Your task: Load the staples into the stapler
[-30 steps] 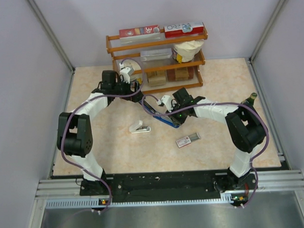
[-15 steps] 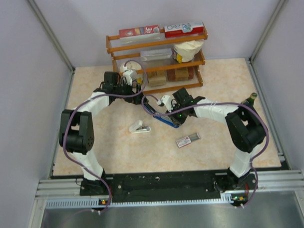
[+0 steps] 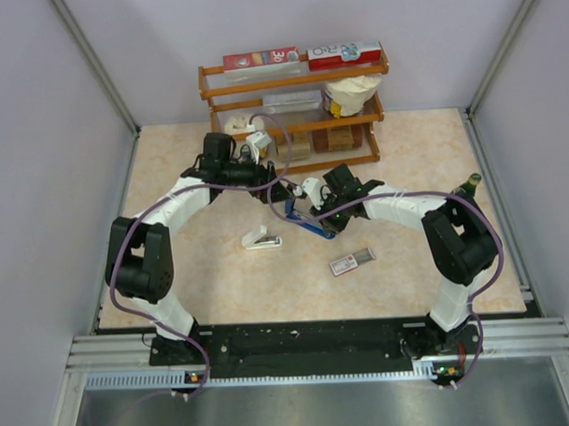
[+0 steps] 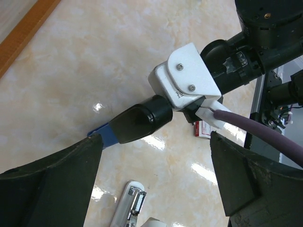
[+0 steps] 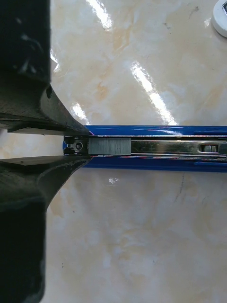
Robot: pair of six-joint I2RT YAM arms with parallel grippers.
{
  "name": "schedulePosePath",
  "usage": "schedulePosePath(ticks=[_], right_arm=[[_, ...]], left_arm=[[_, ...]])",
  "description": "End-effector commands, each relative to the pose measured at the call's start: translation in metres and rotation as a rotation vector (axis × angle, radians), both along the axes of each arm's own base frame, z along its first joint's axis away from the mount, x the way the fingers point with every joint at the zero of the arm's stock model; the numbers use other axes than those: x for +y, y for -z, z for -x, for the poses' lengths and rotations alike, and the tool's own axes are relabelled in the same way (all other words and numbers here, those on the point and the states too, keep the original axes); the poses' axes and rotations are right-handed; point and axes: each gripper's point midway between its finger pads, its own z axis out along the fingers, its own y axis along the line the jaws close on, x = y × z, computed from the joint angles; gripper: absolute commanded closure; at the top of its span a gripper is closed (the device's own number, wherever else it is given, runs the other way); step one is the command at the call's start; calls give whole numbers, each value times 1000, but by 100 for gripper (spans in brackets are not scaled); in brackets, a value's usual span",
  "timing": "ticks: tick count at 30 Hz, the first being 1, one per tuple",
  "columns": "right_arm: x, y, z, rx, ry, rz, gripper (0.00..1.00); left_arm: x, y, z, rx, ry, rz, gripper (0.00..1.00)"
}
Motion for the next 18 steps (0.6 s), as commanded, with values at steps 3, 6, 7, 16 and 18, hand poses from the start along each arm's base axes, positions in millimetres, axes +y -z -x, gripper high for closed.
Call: schedulePosePath(ticks=[3,6,7,16,18], right_arm=[[3,3,-4,-2,-3,3,100],[4,-4,-5,-27,-10,-21,99],[3,-6,-5,-33,-10,-34,98],[0,-30,-6,-93,-20,-157,94],[-1,-31,-7,-92,-18,-168,94]], left_arm=[[-3,-36,7,-115,56,76,1],[2,-38,5,-120,43,69,1],[5,-39,4,-120,38,70,1],[31,-43,-1,-128,-2,65,1],[35,-43,-1,-130,-15,60,1]])
